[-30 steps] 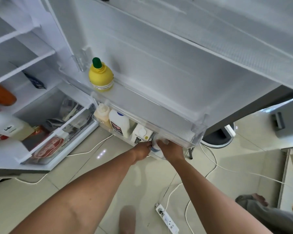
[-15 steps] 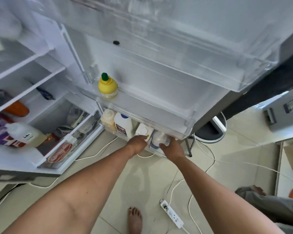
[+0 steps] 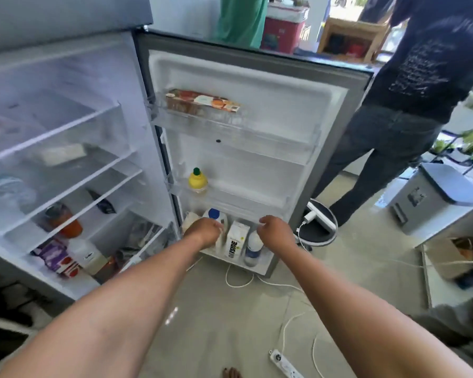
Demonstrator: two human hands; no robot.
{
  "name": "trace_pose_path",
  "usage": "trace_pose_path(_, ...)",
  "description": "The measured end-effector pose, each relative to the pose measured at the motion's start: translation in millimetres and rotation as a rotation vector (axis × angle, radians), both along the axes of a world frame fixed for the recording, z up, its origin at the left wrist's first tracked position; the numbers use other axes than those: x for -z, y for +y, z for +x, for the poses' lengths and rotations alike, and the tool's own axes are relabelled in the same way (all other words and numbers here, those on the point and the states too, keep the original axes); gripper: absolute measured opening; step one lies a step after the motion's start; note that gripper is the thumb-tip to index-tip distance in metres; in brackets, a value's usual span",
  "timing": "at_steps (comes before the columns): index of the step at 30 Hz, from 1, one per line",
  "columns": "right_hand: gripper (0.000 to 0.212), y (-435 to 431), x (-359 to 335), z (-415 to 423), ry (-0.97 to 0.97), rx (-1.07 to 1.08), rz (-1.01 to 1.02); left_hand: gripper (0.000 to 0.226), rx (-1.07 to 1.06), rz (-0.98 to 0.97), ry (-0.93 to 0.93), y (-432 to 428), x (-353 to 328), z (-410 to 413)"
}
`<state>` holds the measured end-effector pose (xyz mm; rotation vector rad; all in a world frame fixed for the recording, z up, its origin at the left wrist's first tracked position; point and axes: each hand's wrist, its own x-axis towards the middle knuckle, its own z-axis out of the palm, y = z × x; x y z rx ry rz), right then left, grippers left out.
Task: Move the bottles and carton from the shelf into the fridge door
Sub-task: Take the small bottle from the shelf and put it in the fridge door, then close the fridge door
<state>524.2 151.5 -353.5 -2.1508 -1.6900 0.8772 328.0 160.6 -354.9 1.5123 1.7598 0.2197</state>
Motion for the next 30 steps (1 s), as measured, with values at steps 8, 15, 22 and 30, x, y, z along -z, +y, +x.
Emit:
trace_pose_path(8, 0.037, -26.8, -156.3, -2.7, -0.035, -0.017, 0.384, 0.027, 0.092, 0.300, 0.022, -15.4, -138.0, -5.8)
trace_pose_path(15, 0.036, -15.9, -234.4, 29.5, -0.098, 0.023, 0.576, 0.033, 0.160, 0.567, 0.115, 0.4, -220.6, 22.9)
trace_pose_path(22, 0.041, 33.8, -269.1, 93.3, -0.178, 0.143, 0.707, 0.041, 0.110, 0.779, 0.250, 68.3, -267.1, 64.6)
trace_pose_path(30, 0.053, 100.9, -278.6, 135.1, -0.013, 0.089, 0.664, 0.048, 0.154, 0.859, 0.305, 143.4, -292.0, 135.3)
